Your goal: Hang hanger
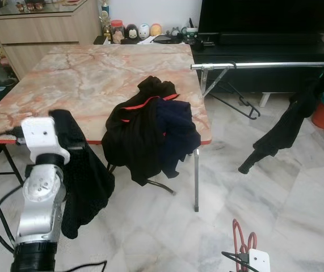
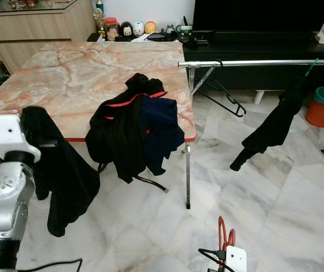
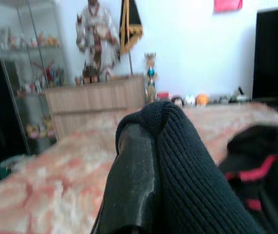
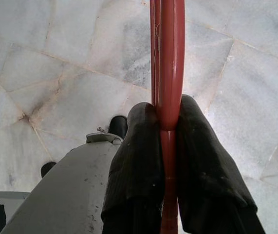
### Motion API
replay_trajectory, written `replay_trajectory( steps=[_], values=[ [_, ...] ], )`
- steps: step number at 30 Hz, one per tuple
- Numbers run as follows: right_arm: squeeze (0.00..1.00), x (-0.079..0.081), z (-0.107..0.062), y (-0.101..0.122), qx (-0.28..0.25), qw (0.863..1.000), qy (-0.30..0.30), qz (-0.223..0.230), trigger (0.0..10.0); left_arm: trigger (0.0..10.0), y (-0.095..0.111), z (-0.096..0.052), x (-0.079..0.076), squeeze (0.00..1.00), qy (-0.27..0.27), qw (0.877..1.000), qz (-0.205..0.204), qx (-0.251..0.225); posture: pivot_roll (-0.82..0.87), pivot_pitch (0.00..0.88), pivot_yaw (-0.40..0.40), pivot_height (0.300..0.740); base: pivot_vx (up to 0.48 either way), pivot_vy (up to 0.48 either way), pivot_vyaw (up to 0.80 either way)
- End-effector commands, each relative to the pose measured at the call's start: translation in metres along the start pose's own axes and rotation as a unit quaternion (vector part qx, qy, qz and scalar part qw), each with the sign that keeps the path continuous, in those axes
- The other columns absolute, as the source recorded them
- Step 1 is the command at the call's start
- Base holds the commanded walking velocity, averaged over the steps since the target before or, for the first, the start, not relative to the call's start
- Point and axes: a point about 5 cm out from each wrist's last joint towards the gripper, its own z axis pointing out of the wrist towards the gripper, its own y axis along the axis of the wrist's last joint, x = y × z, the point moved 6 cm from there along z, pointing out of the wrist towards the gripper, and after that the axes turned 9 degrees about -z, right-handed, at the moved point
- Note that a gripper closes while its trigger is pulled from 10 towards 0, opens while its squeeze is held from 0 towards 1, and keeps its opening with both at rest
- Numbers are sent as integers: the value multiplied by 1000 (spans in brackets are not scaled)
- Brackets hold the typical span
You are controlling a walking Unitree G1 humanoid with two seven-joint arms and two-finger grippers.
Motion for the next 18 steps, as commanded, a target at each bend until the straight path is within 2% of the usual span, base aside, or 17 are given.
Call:
replay_trajectory(
  steps=[1,3,5,11,18],
  values=[
    [0,0,0,0,2,1000,1,-4,10000,10000,35,8,-8,0,-17,998,9,-56,-43,0,28,740,0,0,0],
    [0,1,0,1,1,1000,1,-3,10000,10000,37,7,-17,0,-36,997,20,-58,-48,0,31,740,0,0,0],
    [0,1,0,1,1,1000,1,-3,10000,10000,37,7,-18,0,-38,997,20,-59,-48,0,31,740,0,0,0],
    [0,0,0,1,2,1000,-1,-6,10000,10000,41,8,-15,0,-30,997,16,-63,-48,0,31,740,294,0,0],
    [0,0,0,1,1,1000,-1,-7,10000,10000,52,13,-20,0,-33,997,13,-74,-46,0,29,740,311,0,0]
  ],
)
